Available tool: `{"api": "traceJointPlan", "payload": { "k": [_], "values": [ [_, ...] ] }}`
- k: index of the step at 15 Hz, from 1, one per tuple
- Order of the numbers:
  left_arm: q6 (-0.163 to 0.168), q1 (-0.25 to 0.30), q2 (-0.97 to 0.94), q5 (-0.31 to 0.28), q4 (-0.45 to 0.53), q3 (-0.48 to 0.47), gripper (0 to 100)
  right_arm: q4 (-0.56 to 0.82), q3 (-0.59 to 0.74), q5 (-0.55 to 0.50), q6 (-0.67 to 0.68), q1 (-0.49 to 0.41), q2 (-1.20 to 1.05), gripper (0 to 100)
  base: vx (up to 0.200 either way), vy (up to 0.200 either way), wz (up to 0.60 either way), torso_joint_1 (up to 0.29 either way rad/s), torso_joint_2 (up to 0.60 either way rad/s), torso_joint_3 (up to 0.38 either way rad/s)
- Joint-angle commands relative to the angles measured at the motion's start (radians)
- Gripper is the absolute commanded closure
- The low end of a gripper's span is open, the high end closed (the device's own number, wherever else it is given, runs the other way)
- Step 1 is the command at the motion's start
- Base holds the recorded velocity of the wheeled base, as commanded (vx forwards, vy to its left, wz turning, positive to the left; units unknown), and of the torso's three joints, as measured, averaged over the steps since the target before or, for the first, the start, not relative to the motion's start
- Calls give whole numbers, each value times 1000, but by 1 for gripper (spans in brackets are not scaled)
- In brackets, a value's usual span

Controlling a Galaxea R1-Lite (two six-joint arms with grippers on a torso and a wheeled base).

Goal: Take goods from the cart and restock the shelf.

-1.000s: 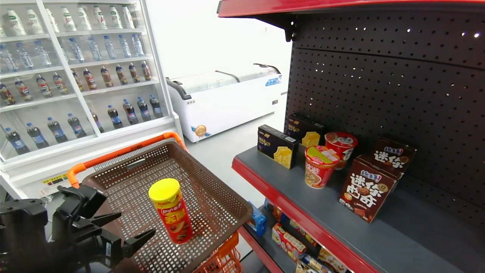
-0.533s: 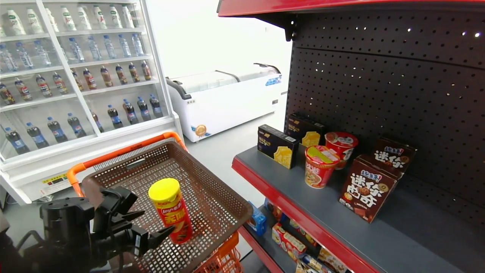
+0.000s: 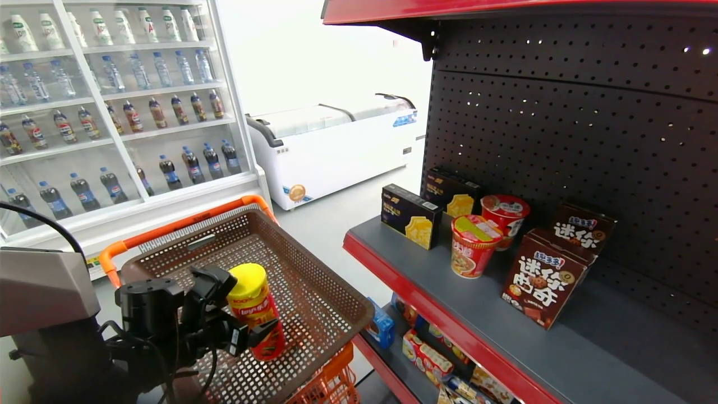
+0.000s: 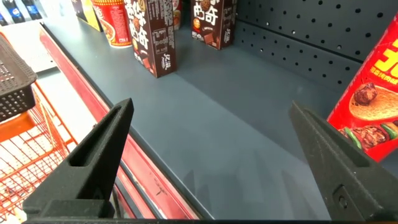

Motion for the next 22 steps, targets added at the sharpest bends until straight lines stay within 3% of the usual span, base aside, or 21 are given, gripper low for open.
{"api": "traceJointPlan", "payload": {
  "k": [1,3,4,7,10,12,14,16,18,20,21,22],
  "values": [
    [0,-18,36,1,6,-16,0,0,0,0,1,0,1,0,0,0,0,0,0,0],
    [-9,-33,42,0,3,-17,0,0,0,0,-1,0,1,0,0,0,0,0,0,0],
    [-12,-44,45,0,0,-33,100,0,0,0,-1,0,1,0,0,0,0,0,0,0],
    [-6,-41,27,17,-9,-48,100,0,0,0,-1,0,1,0,0,0,0,0,0,0],
    [-15,-22,-197,23,11,23,100,0,0,0,-1,0,1,0,0,0,0,0,0,0],
    [-27,5,-464,79,190,43,100,0,0,0,1,0,1,0,0,0,0,0,0,0],
    [-84,25,-772,76,515,18,100,0,0,0,1,0,1,0,0,0,0,0,0,0],
    [-127,24,-1006,76,764,12,100,0,0,0,-1,0,1,0,0,0,0,0,0,0],
    [-136,22,-1280,81,1002,17,100,0,0,0,-1,0,1,0,0,0,0,0,0,0],
    [-136,8,-1455,87,1120,-17,100,0,0,0,1,0,1,0,0,0,0,0,0,0],
    [-136,8,-1455,87,1120,-17,100,0,0,0,1,0,1,0,0,0,0,0,0,0],
    [-139,8,-1533,142,1134,-8,100,0,0,0,-1,0,1,0,0,0,0,0,0,0]
  ]
}}
